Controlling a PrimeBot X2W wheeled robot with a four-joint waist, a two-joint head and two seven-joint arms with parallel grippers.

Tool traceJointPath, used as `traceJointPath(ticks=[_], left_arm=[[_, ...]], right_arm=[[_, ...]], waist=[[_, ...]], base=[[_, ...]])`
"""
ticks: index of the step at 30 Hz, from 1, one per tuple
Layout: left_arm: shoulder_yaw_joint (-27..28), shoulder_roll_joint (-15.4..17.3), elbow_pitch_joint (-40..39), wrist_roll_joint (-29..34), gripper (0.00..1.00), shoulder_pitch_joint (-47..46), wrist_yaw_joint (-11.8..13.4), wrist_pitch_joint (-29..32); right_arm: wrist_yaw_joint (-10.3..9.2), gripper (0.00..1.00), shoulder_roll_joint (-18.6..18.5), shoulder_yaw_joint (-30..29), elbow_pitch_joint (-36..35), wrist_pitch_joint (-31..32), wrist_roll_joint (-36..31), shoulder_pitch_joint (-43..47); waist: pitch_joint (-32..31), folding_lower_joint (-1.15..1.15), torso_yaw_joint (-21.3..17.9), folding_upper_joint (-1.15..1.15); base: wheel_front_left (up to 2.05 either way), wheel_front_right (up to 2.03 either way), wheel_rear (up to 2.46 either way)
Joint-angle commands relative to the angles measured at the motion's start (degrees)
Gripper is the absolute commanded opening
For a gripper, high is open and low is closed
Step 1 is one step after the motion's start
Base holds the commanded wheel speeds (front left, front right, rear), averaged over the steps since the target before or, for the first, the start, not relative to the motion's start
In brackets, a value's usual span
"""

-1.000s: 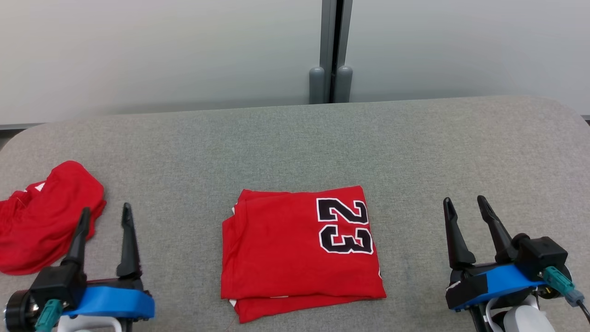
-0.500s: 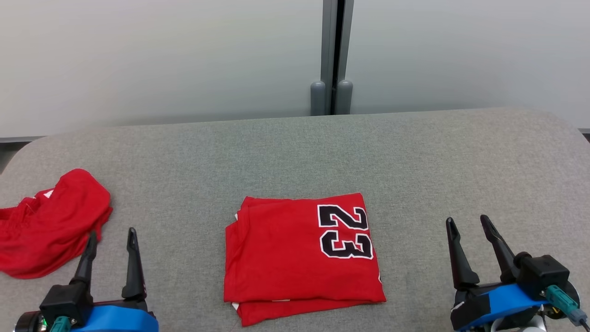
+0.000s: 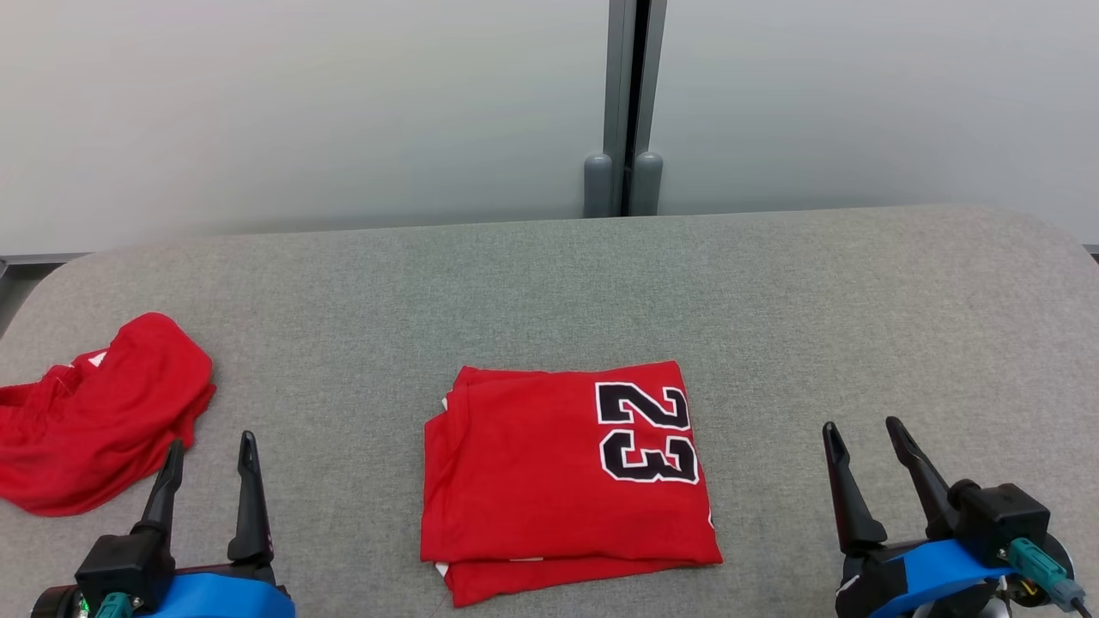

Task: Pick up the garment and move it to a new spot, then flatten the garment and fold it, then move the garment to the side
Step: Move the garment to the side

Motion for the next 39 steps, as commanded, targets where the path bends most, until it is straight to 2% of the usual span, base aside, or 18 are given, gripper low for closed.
traceJointPath(ticks=[1,7,15,22,27,39], left_arm=[[0.6,-0.2,0.2,0.5,1.00,0.2,-0.3,-0.3],[1.0,-0.8,0.3,1.1,1.00,0.2,-0.5,-0.3],[1.1,-1.3,0.4,2.1,1.00,-2.2,-1.2,-0.3],[0.9,-2.1,0.6,2.8,1.00,-3.5,-1.7,-0.3],[1.7,-2.7,1.7,2.8,1.00,-4.3,-2.3,-0.3],[2.8,-4.3,3.2,4.0,1.00,-6.3,-3.5,-0.3]], right_arm=[[0.01,1.00,0.0,0.0,0.0,0.0,0.0,0.7],[0.01,1.00,0.0,0.4,0.4,-0.1,-0.1,-1.3],[0.01,1.00,0.0,5.8,3.4,1.1,-0.7,-10.7],[0.01,1.00,-0.1,9.1,11.5,4.6,1.2,-17.6],[0.01,1.00,-0.1,9.7,18.7,6.3,1.6,-19.1],[0.01,1.00,-0.1,12.6,30.7,4.6,4.2,-20.5]], waist=[[0.1,0.00,0.0,0.00],[0.3,0.00,-0.1,0.00],[2.1,0.00,0.8,0.00],[4.2,0.00,2.7,0.00],[5.7,0.00,4.0,0.00],[7.4,0.00,4.3,0.00]], base=[[0.00,0.00,0.00],[0.00,0.00,0.00],[0.00,0.00,0.00],[0.00,0.00,0.00],[0.00,0.00,0.00],[0.00,0.00,0.00]])
